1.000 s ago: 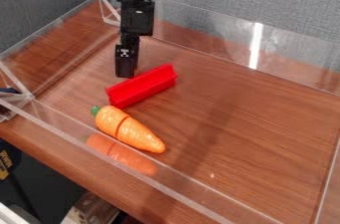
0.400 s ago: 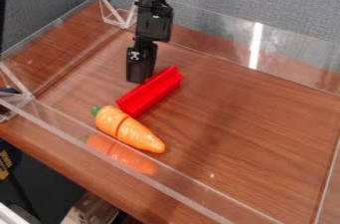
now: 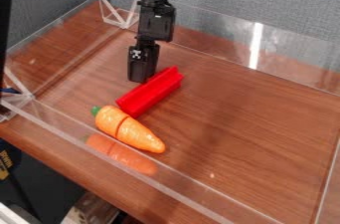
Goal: Put the red object on the blue plate
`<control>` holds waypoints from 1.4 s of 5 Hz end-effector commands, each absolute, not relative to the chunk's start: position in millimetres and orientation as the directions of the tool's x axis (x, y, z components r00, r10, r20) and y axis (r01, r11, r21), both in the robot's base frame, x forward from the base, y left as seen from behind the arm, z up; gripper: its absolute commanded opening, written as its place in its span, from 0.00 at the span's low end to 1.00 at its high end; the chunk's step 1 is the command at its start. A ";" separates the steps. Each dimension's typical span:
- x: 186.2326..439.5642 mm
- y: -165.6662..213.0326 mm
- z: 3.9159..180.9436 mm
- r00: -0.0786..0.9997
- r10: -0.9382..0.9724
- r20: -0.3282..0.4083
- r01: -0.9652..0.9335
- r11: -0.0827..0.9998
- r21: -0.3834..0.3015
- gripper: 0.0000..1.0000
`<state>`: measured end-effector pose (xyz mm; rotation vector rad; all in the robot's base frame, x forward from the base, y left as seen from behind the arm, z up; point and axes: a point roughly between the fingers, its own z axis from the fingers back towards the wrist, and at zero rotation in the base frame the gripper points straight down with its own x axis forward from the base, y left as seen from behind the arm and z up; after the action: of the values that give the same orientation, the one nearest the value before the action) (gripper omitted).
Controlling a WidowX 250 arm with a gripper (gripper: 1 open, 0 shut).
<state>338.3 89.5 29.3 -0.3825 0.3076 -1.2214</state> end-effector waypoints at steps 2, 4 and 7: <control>346.2 65.6 31.7 0.266 -0.964 0.004 0.863 0.236 -0.446 1.00; 338.4 90.5 31.1 0.281 -0.960 0.012 0.853 0.244 -0.461 1.00; 331.4 94.7 30.4 0.257 -0.966 0.025 0.850 0.214 -0.482 1.00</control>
<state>334.2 85.8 28.6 -0.4434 0.3167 -1.2986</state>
